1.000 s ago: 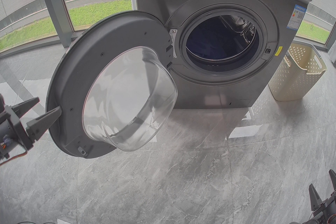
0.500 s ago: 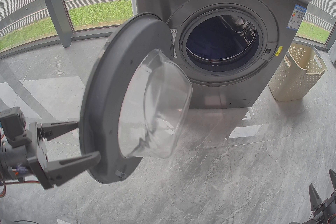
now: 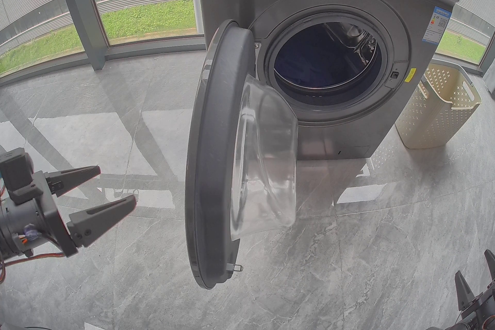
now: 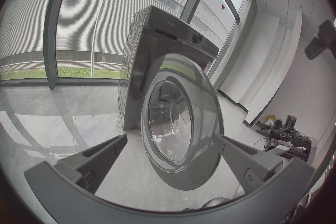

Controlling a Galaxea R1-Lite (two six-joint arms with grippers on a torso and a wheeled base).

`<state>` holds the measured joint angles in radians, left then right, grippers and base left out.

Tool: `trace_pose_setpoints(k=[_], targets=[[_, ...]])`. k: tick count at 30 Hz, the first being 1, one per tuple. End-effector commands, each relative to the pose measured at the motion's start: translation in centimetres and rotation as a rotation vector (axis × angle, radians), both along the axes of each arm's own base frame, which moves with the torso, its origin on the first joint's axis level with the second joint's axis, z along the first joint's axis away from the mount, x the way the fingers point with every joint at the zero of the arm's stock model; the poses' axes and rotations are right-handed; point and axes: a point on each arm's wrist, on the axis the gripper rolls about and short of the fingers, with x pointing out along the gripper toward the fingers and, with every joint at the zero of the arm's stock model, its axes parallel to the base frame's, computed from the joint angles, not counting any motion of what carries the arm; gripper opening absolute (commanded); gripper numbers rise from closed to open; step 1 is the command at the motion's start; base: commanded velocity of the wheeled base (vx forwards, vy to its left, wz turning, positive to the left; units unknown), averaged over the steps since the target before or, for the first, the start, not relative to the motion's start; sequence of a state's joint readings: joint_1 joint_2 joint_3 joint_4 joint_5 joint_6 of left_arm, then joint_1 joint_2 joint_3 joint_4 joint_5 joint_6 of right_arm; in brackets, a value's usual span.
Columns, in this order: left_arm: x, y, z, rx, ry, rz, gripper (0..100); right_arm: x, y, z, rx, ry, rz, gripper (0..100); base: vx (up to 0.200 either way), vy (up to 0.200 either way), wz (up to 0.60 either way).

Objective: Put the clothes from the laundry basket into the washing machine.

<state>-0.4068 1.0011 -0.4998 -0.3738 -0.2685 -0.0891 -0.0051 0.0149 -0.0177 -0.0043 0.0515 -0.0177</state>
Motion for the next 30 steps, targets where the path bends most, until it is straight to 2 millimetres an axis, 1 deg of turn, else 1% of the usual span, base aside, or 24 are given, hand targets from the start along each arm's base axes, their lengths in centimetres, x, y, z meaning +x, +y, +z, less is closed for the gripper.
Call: trace_pose_setpoints(k=[1,2,4,7,8,9,10,11,13,17,19,21,25,29,30], targets=[[3.4,-2.1,-0.8,0.052,0.077,-0.025,100,0.0,0.0,-0.5,-0.001,0.004,0.0,100,0.0,0.0,0.0],[3.6,-2.3,-0.8,0.05,0.078,-0.028,100,0.0,0.0,-0.5,-0.001,0.004,0.0,100,0.0,0.0,0.0],[5.3,-3.6,-0.8,0.05,0.07,-0.004,100,0.0,0.0,-0.5,-0.001,0.004,0.0,100,0.0,0.0,0.0],[6.7,-5.1,-0.8,0.053,0.058,-0.002,100,0.0,0.0,-0.5,-0.001,0.004,0.0,100,0.0,0.0,0.0],[7.6,-6.3,-0.7,0.045,0.047,-0.01,100,0.0,0.0,-0.5,-0.001,0.004,0.001,100,0.0,0.0,0.0],[7.7,-6.4,-0.7,0.044,0.048,-0.011,100,0.0,0.0,-0.5,-0.001,0.004,0.0,100,0.0,0.0,0.0],[8.1,-7.5,-0.5,0.038,0.038,-0.037,100,0.0,0.0,-0.5,0.002,0.006,0.0,100,0.0,0.0,0.0],[8.2,-7.6,-0.5,0.038,0.038,-0.039,100,0.0,0.0,-0.5,0.002,0.006,0.0,100,0.0,0.0,0.0],[9.0,-8.9,-0.1,0.034,0.037,-0.061,100,0.0,0.0,-0.5,0.001,0.006,0.0,100,0.0,0.0,0.0],[9.8,-10.6,0.4,0.028,0.028,-0.092,100,0.0,0.0,-0.5,0.001,0.004,0.0,100,0.0,0.0,0.0],[10.5,-11.7,0.8,0.023,0.019,-0.101,100,0.0,0.0,-0.5,0.002,0.006,0.0,100,0.0,0.0,0.0],[11.3,-12.7,0.8,0.022,0.018,-0.104,100,0.0,0.0,-0.5,0.001,0.006,0.0,100,0.0,0.0,0.0],[13.5,-14.6,0.3,0.029,0.022,-0.103,100,0.0,0.0,-0.5,-0.001,0.004,0.0,100,0.0,0.0,0.0],[15.4,-16.1,0.3,0.018,0.007,-0.089,100,0.0,0.0,-0.5,-0.001,0.005,0.0,100,0.0,0.0,0.0],[15.6,-16.2,0.4,0.017,0.005,-0.087,100,0.0,0.0,-0.5,0.001,0.006,0.0,100,0.0,0.0,0.0]])
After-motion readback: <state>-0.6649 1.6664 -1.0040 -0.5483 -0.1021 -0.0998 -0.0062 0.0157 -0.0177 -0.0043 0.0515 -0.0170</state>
